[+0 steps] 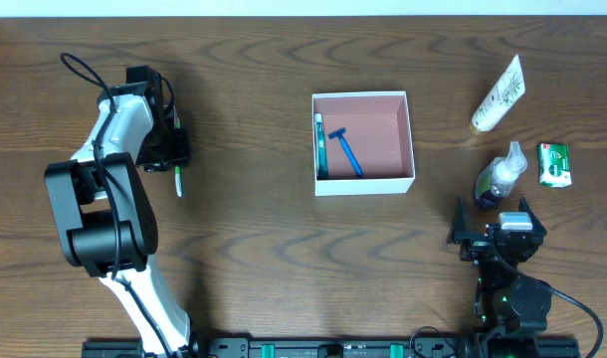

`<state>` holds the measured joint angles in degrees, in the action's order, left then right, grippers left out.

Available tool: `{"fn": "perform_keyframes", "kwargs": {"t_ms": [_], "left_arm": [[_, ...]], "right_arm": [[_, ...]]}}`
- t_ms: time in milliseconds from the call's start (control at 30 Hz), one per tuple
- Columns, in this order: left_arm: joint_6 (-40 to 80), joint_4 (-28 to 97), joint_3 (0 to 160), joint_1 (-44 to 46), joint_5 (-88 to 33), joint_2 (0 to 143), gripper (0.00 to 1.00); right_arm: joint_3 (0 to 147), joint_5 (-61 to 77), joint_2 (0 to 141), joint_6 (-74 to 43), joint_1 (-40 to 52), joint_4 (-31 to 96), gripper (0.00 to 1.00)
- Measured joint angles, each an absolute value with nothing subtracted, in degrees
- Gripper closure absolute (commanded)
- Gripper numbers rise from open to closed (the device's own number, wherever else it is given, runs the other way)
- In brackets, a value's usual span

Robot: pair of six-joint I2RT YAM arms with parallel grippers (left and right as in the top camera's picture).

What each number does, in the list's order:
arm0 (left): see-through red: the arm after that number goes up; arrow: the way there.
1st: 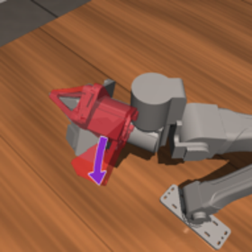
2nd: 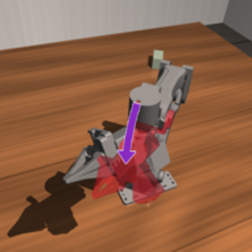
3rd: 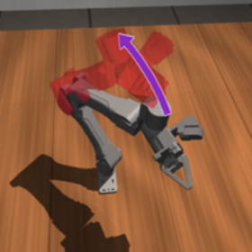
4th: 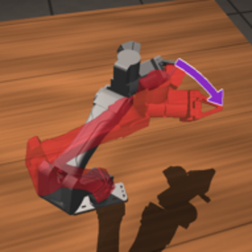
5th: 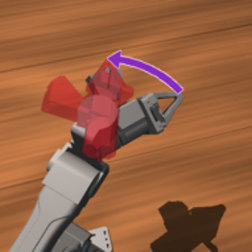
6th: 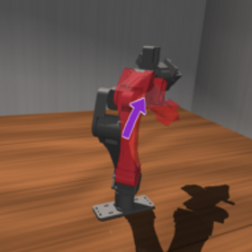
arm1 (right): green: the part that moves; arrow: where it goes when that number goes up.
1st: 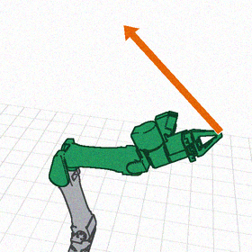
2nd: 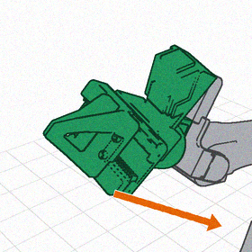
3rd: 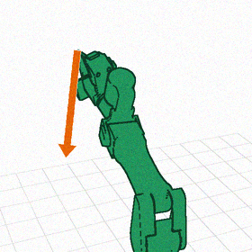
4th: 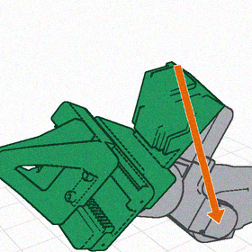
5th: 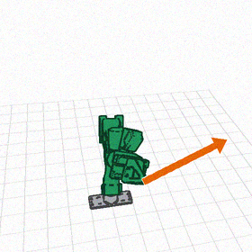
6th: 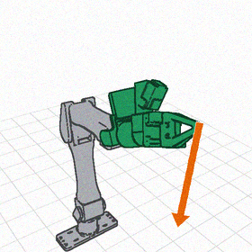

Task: Pack container
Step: 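Lower the left gripper and close it on the green toothbrush handle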

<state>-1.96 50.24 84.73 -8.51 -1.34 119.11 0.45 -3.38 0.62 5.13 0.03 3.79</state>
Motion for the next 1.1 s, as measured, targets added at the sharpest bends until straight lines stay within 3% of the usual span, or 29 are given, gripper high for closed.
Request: {"fn": "perform_keyframes", "kwargs": {"t_ms": [1100], "left_arm": [[-1.9,48.8,84.7,-8.5,-2.6,119.1,0.62]], "right_arm": [[0.4,-3.4,0.6,5.1,0.0,3.8,0.01]]}}
